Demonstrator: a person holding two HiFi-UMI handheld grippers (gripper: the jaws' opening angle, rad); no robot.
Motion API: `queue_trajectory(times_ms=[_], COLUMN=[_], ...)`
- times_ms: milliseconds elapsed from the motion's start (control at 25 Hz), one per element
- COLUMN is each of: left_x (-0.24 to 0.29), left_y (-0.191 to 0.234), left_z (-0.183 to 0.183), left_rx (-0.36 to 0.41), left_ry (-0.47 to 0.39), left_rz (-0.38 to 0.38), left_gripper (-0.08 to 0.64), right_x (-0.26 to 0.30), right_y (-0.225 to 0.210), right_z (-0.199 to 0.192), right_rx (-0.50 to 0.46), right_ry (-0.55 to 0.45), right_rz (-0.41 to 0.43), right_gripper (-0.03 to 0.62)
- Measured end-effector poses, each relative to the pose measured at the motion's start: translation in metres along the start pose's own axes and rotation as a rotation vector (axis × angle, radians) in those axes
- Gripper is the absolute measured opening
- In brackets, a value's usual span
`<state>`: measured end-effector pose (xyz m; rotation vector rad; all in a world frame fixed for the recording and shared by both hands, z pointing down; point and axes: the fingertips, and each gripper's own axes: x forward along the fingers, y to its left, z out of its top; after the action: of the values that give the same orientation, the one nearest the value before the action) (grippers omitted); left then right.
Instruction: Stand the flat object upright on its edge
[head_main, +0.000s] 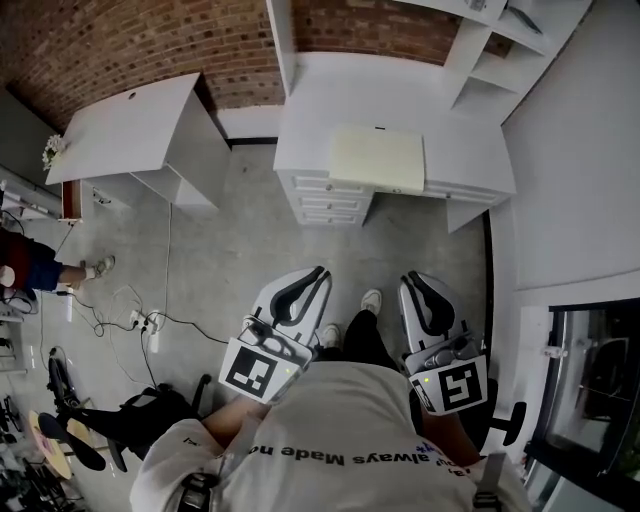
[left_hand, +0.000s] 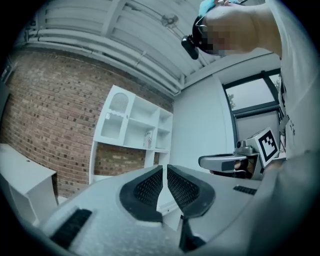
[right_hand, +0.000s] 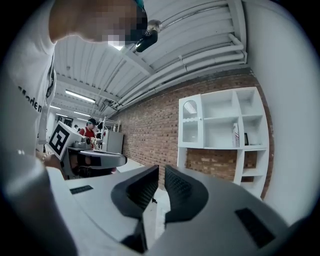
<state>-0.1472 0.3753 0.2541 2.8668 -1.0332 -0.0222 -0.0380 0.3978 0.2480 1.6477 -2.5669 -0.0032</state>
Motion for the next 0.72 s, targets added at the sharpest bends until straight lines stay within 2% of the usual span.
queue_trajectory(times_ms=[80,240,360,720], left_x=[0.01,0.037,0.059,0.148], left_y=[0.003,0.011,0.018,0.041], left_z=[-0.003,0.002,-0.003,0.0], left_rx=[0.009,0.008,0.007,0.003], left_ry=[0.013,-0.026,-0.022,-0.003], left_rz=[-0.003,-0.002,-0.001,0.035], left_gripper=[0.029,0.029,0.029,0.029], right_x=[0.006,0.022,0.035,0.081], right_y=[-0.008,-0.028,-0.048,-0.13], right_z=[-0.002,-0.009,-0.014,-0.018], right_rx=[-0.004,-0.001,-0.001,-0.002], right_ry=[0.0,0.002,0.004,0.008], right_rz=[0.0,0.006,0.012,0.041], right_gripper=[0.038,0.038,0.038,0.038])
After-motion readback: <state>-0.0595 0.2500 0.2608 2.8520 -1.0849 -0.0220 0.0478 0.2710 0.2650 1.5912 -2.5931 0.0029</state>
